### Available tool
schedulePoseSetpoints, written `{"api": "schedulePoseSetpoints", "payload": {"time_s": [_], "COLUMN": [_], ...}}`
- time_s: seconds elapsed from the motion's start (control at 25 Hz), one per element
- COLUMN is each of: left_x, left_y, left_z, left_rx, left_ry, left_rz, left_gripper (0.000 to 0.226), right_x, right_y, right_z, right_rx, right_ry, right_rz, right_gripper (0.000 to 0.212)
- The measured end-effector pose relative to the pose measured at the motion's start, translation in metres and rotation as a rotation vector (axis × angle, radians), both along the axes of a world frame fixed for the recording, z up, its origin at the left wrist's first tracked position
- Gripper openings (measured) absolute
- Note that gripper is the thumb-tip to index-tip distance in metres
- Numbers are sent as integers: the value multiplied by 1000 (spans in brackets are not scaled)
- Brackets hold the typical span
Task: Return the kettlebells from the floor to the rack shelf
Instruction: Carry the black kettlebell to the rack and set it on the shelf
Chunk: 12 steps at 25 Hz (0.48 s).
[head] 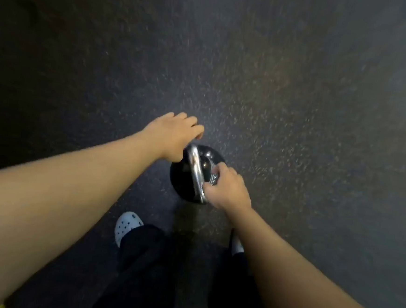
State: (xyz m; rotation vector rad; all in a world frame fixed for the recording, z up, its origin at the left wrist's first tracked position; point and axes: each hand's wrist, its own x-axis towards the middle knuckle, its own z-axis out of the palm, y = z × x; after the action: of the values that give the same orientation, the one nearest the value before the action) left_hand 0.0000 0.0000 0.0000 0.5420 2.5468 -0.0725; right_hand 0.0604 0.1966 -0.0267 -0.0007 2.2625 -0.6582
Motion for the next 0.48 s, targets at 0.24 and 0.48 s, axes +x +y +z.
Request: {"api": "schedulePoseSetpoints", "payload": {"time_s": [0.24, 0.48], "left_x": [-4, 20], "left_y": [-1, -22], "left_z": [-97, -65], "left_rx": [105, 349], "left_ry": [-92, -323], "left_rz": [-263, 25], "left_gripper": [31, 15], "right_x": [20, 4], "right_y": [-38, -23], "right_z": [-78, -38], "right_rx": [12, 36], "right_ry": [-182, 18], "right_rz": [-186, 96], "right_gripper": [24, 23]}}
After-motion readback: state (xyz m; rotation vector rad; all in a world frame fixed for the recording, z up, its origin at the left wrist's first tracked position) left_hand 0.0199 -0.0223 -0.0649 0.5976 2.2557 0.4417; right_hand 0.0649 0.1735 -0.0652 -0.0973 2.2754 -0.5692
